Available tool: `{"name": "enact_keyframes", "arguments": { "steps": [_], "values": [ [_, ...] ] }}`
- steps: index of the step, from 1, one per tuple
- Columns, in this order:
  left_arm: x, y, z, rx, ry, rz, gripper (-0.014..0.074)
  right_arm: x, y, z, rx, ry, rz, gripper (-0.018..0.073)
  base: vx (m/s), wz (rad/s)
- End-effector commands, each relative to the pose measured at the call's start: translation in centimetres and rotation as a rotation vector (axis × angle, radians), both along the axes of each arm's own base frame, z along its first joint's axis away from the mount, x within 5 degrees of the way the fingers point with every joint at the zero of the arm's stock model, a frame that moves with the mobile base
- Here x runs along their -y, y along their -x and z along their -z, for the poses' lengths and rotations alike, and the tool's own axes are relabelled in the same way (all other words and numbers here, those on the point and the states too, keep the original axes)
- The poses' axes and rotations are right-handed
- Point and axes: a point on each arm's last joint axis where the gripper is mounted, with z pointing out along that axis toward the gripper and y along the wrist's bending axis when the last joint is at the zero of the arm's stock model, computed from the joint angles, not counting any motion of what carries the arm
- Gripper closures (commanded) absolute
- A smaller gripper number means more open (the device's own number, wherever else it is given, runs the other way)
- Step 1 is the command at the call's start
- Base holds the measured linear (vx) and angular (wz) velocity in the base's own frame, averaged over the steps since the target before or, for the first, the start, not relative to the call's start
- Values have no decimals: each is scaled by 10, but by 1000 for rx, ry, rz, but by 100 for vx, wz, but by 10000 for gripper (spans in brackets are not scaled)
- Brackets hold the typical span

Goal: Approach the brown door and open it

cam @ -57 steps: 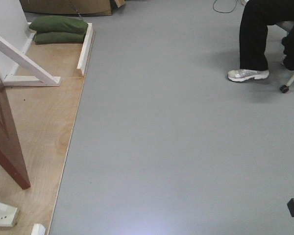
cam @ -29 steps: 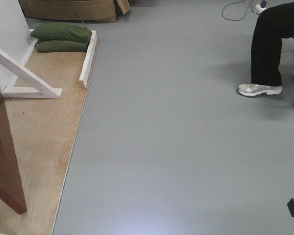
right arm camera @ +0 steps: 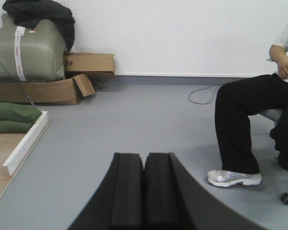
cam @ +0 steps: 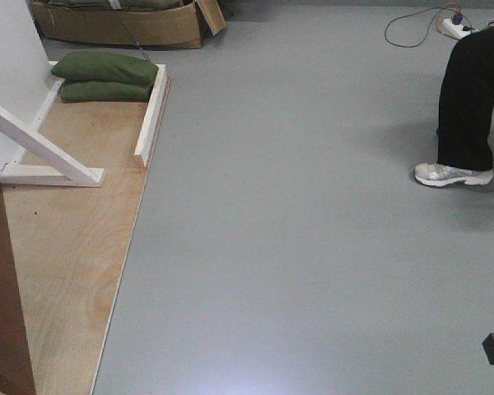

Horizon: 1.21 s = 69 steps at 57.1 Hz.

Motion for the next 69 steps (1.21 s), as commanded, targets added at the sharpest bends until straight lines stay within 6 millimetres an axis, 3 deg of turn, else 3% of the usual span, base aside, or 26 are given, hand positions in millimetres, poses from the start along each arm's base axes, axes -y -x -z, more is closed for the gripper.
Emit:
{"name": "enact_keyframes", "arguments": {
  "steps": [1,42,57,63,69],
  "values": [
    [1,3,-18,124,8,10,603,0,0,-6,84,15,3,559,20,2],
    [1,2,-17,116,8,10,603,0,0,-6,83,16,6,559,11,1],
    [0,-17,-4,-106,23,8,603,0,0,-6,83,16,6,559,4,1],
    [-1,-20,-17,-189,29,4,603,0,0,-6,83,16,6,559,1,1],
    [-2,-19,-56,-256,34,-4,603,0,0,-7,87,16,6,559,0,0]
  ]
}}
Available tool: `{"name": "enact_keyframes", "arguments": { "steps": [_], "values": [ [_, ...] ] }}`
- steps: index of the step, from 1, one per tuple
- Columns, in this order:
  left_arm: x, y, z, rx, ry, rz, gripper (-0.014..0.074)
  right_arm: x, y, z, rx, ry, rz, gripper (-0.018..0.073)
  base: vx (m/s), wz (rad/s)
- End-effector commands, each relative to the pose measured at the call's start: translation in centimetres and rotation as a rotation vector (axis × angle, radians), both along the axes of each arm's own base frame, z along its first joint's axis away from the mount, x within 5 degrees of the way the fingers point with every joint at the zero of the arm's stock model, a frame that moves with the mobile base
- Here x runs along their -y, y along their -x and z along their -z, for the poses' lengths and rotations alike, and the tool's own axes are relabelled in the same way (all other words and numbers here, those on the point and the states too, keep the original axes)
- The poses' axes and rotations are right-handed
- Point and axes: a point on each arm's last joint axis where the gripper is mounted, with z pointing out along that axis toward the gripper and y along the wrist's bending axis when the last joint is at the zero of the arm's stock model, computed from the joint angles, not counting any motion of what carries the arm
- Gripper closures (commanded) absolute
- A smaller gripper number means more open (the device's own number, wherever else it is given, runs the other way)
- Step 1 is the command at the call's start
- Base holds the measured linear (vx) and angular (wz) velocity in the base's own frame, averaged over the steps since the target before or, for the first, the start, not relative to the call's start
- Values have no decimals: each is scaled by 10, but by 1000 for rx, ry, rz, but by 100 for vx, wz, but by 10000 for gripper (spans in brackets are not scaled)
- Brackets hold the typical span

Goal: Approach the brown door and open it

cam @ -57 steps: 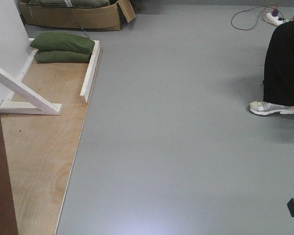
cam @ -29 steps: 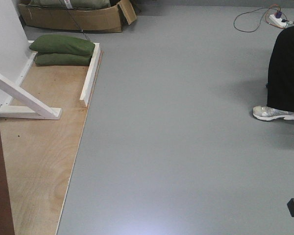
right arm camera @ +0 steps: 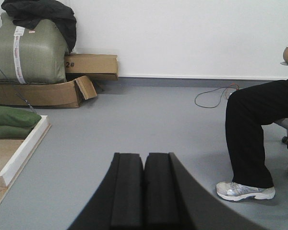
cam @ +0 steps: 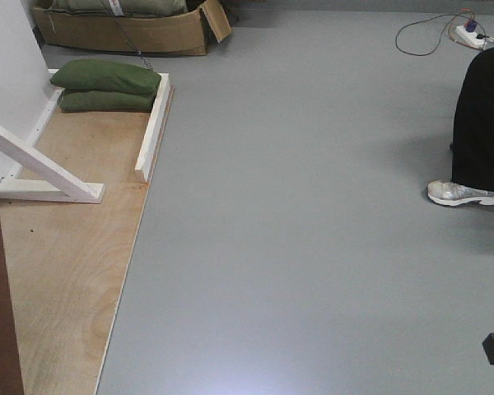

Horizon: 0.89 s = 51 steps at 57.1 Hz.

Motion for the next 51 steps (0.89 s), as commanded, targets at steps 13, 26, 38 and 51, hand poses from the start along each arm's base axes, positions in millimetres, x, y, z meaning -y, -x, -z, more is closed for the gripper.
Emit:
{"name": "enact_keyframes", "arguments": {
  "steps": [13,26,38,51],
  "values": [
    [-2,-23,-120,-61,20,-8,603,0,0,-6,86,16,6,559,0,0],
    [-4,-59,-169,-41,19,-8,603,0,0,-6,86,16,6,559,0,0],
    [-12,-74,-195,26,-72,-44,603,0,0,-6,86,16,6,559,0,0],
    [-36,-74,-230,222,-367,-183,603,0,0,-6,86,16,6,559,0,0]
  ]
}}
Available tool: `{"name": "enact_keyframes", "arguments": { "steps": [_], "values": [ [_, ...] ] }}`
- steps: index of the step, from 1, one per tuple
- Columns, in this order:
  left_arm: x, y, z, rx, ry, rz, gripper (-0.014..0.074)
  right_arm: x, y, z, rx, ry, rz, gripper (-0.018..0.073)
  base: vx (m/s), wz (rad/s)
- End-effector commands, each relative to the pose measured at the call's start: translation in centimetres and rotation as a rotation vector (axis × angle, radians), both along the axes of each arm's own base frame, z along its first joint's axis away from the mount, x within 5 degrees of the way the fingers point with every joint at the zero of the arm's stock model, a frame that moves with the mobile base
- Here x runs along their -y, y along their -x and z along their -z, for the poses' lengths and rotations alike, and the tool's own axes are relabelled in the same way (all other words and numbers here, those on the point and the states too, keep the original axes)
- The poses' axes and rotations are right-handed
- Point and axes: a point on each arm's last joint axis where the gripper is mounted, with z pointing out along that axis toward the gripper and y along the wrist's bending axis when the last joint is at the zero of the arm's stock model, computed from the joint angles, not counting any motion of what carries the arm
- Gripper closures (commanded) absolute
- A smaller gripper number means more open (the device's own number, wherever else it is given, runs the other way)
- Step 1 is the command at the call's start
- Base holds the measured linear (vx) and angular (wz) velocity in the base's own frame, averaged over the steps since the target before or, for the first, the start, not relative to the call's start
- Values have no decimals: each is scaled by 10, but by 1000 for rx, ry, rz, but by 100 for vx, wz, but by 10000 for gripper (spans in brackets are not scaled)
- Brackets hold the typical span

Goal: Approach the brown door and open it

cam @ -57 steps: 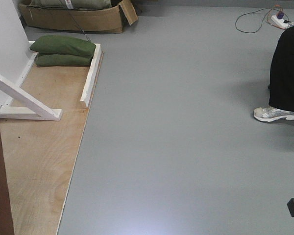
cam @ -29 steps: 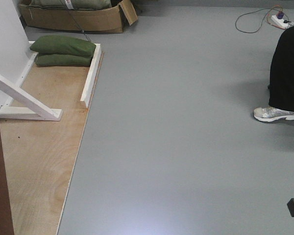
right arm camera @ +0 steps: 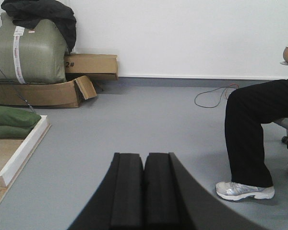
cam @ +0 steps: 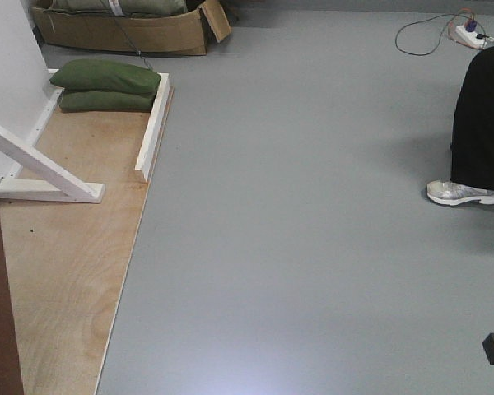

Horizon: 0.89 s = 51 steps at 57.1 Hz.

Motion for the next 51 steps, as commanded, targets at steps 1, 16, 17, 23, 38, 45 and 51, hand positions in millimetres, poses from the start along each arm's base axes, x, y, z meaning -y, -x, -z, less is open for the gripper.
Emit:
{"name": "enact_keyframes", "arguments": {
  "steps": [1,16,17,23,38,45,51],
  "values": [
    [-7,2,-35,192,-147,-24,603,0,0,-6,86,16,6,559,0,0],
    [-29,17,-65,212,-370,-205,603,0,0,-6,86,16,6,559,0,0],
    [-31,18,-67,205,-391,-219,603,0,0,-6,86,16,6,559,0,0],
    [-43,28,-68,86,-548,-337,603,0,0,-6,86,16,6,559,0,0],
    [-69,60,-63,-313,-774,-713,603,0,0,-6,83,15,6,559,0,0],
    [-77,65,-65,-434,-856,-839,603,0,0,-6,83,15,6,559,0,0],
    [-81,61,-65,-475,-896,-866,603,0,0,-6,83,15,6,559,0,0]
  ]
}}
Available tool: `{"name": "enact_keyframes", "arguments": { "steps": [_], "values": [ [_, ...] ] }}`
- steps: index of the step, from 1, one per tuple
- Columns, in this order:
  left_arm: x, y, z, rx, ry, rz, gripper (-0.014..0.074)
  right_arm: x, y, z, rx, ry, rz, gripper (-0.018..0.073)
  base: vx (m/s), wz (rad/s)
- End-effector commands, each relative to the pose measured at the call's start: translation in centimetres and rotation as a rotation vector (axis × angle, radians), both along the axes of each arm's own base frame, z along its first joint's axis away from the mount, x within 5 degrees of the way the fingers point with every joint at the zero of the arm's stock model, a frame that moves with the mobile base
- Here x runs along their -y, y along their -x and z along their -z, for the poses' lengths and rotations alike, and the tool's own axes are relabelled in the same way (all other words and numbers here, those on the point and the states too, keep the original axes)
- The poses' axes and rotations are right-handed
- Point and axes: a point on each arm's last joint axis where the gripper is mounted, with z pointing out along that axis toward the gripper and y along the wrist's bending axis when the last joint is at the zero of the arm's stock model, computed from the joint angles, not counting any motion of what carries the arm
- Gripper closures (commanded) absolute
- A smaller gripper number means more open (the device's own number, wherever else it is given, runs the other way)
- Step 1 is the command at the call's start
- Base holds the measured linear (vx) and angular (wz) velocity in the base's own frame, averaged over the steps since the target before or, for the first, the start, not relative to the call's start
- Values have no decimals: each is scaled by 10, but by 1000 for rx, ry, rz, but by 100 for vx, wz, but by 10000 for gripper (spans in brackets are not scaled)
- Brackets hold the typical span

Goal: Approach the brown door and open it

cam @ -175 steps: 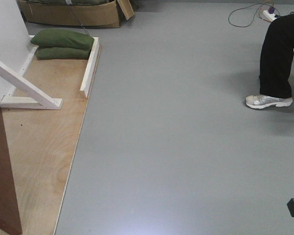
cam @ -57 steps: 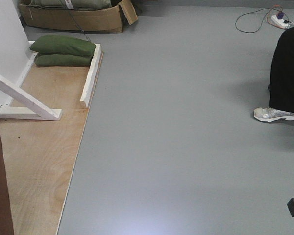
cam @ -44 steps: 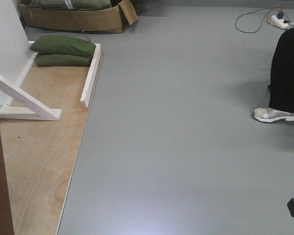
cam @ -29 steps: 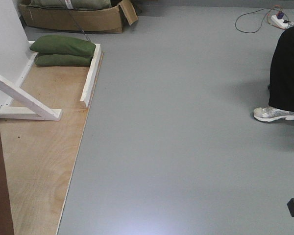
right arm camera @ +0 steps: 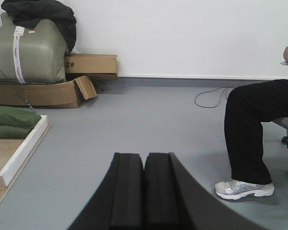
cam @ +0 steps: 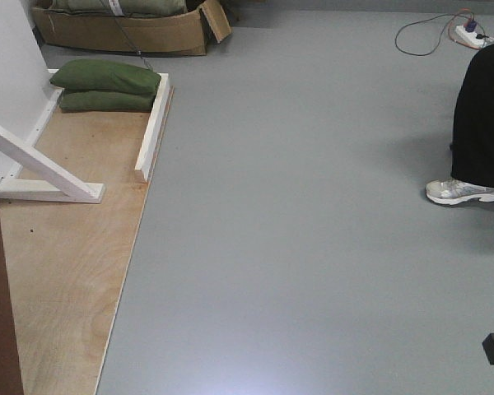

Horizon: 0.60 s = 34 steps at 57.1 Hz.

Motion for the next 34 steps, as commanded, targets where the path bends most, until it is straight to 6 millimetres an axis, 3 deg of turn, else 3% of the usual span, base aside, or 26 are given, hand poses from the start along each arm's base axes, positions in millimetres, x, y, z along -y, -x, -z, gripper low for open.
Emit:
{"name": "enact_keyframes", "arguments": {
  "steps": [1,12,34],
  "values": [
    [-2,-1,-15,-24,-108,-33,603,0,0,-6,83,15,6,559,0,0],
    [3,-13,-23,119,10,133,603,0,0,-6,83,15,6,559,0,0],
    [41,-23,-82,631,132,666,603,0,0,-6,83,15,6,559,0,0]
  ]
}}
